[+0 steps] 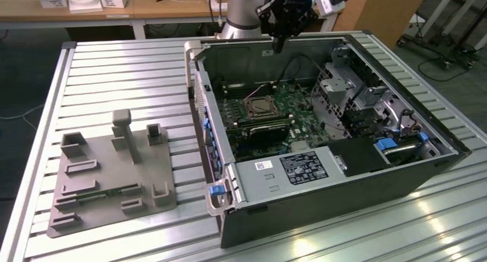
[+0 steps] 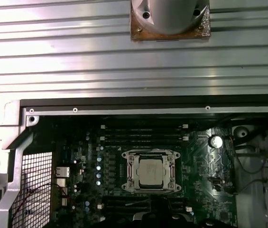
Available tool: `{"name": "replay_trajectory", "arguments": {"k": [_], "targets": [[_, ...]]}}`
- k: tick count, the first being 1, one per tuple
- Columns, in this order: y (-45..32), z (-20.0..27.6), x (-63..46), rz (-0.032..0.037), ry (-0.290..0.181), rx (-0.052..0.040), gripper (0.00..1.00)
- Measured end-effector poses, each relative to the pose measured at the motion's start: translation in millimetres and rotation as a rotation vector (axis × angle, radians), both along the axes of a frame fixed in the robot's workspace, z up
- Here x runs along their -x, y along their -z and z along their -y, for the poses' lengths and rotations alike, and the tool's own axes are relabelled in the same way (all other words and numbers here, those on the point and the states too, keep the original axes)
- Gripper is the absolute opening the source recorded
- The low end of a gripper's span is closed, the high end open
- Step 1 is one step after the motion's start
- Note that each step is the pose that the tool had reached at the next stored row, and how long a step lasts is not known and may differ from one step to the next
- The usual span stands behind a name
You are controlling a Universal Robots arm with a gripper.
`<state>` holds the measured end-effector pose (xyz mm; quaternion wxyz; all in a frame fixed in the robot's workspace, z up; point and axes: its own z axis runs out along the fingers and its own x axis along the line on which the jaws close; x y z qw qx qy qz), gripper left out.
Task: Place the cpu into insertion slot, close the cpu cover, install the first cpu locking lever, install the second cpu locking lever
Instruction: 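Install the first cpu locking lever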
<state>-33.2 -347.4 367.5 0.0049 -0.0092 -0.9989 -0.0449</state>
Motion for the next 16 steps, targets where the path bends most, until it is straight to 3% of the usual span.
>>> {"name": "replay_trajectory", "arguments": {"k": [1, 2, 16], "targets": [[1.0, 0.0, 1.7, 0.005, 0.0, 0.0, 0.1], [4.1, 0.0, 6.6, 0.0193, -0.002, 0.0, 0.1], [4.2, 0.0, 9.9, 0.0224, -0.002, 0.0, 0.1]]}}
